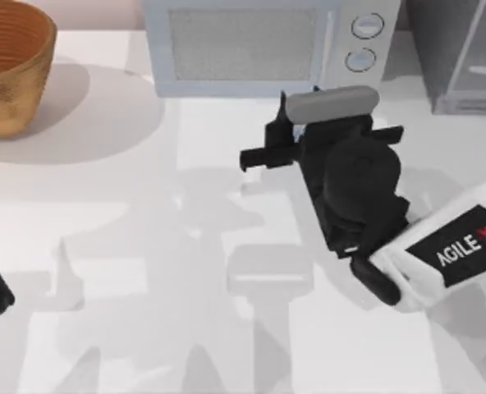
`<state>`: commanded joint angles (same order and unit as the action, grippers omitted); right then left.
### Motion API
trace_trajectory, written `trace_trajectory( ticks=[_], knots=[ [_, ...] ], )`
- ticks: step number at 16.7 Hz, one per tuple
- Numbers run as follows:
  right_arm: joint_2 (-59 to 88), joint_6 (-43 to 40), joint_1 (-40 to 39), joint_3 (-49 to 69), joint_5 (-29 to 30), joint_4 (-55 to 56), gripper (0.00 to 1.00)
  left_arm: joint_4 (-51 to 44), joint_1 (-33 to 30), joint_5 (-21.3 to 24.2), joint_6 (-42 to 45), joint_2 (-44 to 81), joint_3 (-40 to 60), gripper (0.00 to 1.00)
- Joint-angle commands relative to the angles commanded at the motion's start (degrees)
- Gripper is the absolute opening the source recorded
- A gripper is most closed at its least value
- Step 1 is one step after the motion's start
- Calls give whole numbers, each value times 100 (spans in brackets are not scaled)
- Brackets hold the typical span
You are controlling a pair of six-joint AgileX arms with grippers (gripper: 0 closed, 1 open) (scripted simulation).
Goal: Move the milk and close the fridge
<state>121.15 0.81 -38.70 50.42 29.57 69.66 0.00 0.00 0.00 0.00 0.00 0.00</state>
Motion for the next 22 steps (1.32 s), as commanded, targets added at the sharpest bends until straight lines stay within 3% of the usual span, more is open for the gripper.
trace_trajectory(
  ticks=[5,9,17,22],
  knots=[
    [-2109,-14,2242,-1390,-1500,-141,0,0,0,0,0,0,0,100],
    [-3192,17,3450,-2510,-2523,-512,0,0,0,0,0,0,0,100],
    [-3458,19,3781,-2775,-2718,-577,0,0,0,0,0,0,0,100],
    [-2519,26,4156,-1853,-3056,-604,0,0,0,0,0,0,0,100]
  ],
)
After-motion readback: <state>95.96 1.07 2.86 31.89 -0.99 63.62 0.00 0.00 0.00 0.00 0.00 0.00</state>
